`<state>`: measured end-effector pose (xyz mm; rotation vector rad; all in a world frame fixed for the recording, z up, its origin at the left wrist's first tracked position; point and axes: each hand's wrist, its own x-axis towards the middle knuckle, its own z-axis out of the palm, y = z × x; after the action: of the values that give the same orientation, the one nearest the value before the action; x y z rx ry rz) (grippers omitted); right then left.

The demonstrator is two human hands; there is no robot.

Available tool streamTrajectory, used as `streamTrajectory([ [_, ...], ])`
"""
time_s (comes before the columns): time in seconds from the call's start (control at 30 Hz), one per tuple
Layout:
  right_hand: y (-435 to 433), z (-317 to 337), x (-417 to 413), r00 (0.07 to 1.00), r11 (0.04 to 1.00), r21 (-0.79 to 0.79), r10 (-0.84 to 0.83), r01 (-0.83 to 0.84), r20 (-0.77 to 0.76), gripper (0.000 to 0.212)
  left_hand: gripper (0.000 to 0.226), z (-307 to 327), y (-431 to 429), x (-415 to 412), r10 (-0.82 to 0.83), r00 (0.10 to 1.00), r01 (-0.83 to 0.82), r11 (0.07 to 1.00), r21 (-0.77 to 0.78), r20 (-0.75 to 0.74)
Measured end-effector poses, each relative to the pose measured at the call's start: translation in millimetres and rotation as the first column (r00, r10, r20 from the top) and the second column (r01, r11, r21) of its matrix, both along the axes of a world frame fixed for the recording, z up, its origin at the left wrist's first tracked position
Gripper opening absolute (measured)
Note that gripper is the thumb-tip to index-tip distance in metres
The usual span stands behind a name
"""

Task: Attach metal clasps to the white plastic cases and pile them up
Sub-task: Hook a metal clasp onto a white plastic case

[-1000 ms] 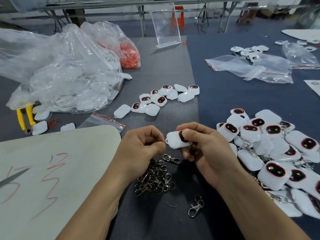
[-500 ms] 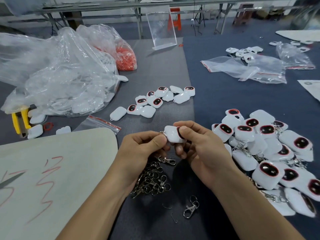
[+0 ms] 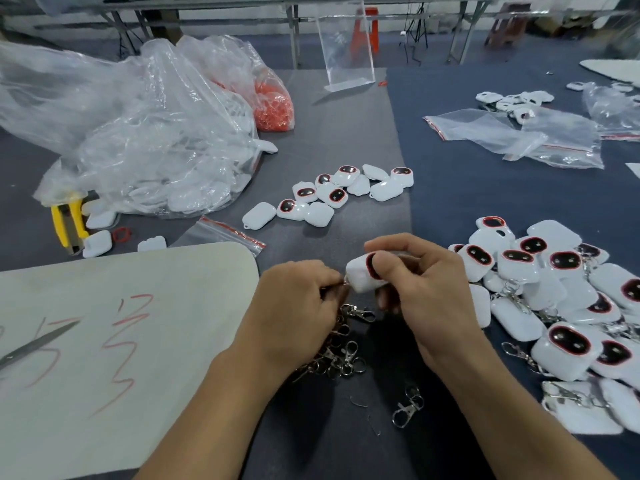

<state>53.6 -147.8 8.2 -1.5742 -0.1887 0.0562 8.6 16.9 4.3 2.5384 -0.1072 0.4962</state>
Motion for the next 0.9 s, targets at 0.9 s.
streamTrajectory([
  [0.9, 0, 0, 4, 0.993, 0.992, -0.028, -0.121, 0.121, 0.013, 0.023, 0.019, 3, -15, 0, 0.085, 0.992, -0.116, 0.896, -0.429, -0.091],
])
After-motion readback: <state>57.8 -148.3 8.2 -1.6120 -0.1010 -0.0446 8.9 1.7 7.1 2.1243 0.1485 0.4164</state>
